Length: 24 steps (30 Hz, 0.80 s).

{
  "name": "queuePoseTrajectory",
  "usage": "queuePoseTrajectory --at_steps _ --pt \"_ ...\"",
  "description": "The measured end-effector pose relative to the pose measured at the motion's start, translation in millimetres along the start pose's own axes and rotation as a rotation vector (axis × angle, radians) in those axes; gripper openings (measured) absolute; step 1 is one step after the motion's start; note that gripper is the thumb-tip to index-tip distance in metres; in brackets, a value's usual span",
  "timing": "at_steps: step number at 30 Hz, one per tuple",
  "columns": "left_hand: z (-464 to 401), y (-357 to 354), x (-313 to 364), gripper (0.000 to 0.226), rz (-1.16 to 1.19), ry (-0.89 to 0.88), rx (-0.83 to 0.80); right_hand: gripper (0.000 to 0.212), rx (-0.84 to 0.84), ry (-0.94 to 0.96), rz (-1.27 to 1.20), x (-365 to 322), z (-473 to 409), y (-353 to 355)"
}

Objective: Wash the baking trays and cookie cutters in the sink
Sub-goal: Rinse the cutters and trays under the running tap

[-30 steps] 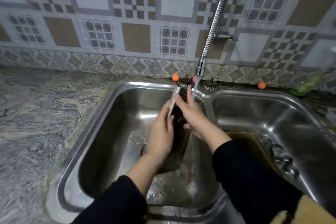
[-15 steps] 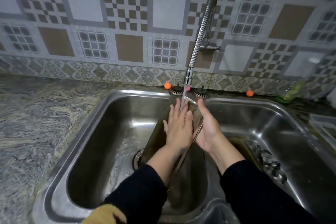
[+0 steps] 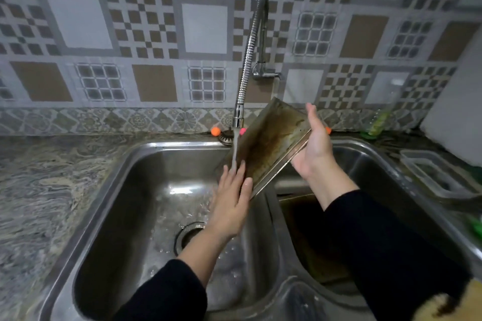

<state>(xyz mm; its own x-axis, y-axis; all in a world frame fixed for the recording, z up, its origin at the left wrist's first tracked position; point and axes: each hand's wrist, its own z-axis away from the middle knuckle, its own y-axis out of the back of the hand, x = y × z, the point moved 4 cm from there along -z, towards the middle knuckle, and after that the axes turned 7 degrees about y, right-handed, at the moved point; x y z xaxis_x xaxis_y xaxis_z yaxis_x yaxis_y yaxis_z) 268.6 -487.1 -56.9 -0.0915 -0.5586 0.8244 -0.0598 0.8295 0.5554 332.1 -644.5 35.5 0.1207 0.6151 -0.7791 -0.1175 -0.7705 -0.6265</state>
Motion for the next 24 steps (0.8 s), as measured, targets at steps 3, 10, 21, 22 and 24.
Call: queuePoseTrajectory --at_steps 3,10,21,22,24 --pt "-1.6 -2.4 34.6 0.07 -0.299 -0.24 0.012 0.081 0.07 0.034 0.058 -22.6 -6.9 1.0" --pt "-7.5 -5.3 99.9 0.066 -0.224 -0.496 0.245 0.073 -0.037 0.085 0.198 -84.0 -10.9 0.9" --pt "-8.2 -80.1 109.7 0.048 0.544 -0.061 0.066 0.055 0.217 -0.056 1.068 -42.0 4.8 172.3" --pt "-4.1 -88.2 107.3 0.047 0.529 -0.039 0.059 0.055 0.215 -0.086 1.062 -36.8 7.9 183.6" --pt "3.0 -103.0 99.4 0.048 0.423 0.004 0.008 0.058 0.205 -0.125 1.066 -29.9 14.3 202.9"
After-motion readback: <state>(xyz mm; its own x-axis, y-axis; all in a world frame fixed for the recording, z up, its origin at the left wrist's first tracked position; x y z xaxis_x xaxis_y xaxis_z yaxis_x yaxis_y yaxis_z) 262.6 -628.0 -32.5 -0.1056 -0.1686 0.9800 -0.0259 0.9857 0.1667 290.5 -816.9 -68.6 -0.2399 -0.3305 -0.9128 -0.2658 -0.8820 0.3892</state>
